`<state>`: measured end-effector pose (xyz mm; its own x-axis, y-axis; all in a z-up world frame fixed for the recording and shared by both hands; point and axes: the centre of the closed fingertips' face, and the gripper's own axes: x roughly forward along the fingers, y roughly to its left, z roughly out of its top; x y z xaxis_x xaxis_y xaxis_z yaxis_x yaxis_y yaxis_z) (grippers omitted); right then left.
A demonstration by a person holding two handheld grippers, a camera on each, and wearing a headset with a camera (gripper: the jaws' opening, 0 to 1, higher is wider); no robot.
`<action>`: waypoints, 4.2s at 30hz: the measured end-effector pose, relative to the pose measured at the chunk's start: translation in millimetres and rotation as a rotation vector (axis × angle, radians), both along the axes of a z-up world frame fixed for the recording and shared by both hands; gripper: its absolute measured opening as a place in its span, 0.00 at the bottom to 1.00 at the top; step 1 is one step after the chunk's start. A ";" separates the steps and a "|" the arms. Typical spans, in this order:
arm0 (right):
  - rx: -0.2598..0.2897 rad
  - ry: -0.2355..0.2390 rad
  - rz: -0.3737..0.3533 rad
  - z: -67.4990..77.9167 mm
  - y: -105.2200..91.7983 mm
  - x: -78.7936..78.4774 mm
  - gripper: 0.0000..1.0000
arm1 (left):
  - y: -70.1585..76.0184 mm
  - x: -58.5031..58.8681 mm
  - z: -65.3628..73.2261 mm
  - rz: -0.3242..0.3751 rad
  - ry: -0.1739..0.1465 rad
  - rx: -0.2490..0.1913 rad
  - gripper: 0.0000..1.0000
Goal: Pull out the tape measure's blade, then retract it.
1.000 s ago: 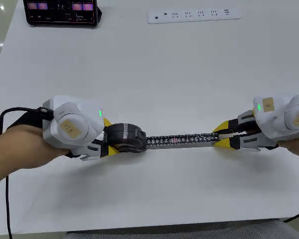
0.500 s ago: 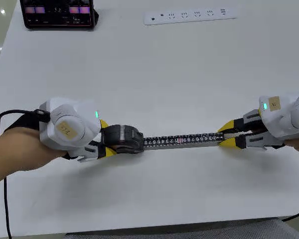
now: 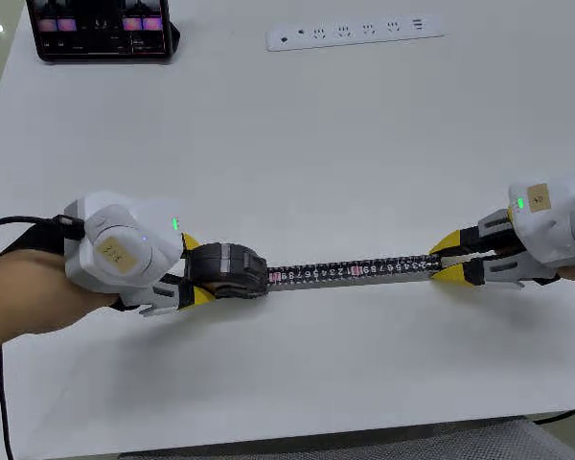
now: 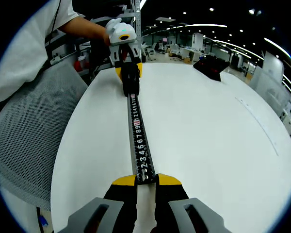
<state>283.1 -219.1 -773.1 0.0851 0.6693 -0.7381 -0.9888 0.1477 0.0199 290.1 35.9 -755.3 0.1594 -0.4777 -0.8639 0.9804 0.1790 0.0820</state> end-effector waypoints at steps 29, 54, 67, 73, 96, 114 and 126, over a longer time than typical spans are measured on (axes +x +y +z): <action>-0.053 -0.002 -0.001 0.2 -26.0 -2.0 0.09 | 1.5 1.0 -0.9 -0.005 -0.002 0.006 0.25; -0.099 0.002 0.012 1.2 -33.1 -3.6 0.11 | 1.0 0.4 -0.4 0.033 -0.004 0.011 0.27; -0.123 -0.007 0.012 0.3 -33.9 -2.7 0.12 | 0.7 -0.2 0.0 0.050 -0.004 0.014 0.27; -0.124 -0.002 0.011 0.4 -31.9 -3.4 0.16 | 0.8 0.1 0.2 0.053 -0.004 0.013 0.28; -0.051 0.049 -0.099 12.6 -20.0 -0.4 0.31 | -0.6 -4.3 4.3 0.114 0.023 -0.039 0.42; 0.059 0.046 -0.296 33.0 -7.0 3.2 0.48 | 19.8 0.7 34.9 0.367 -0.031 -0.195 0.54; 0.100 0.009 -0.407 50.6 -8.6 0.0 0.59 | 30.1 -4.8 53.0 0.492 -0.092 -0.276 0.58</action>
<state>283.1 -227.7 -722.4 0.3511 0.6505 -0.6734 -0.8497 0.5235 0.0626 285.3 66.0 -702.3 0.4890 -0.5340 -0.6897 0.7669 0.6399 0.0484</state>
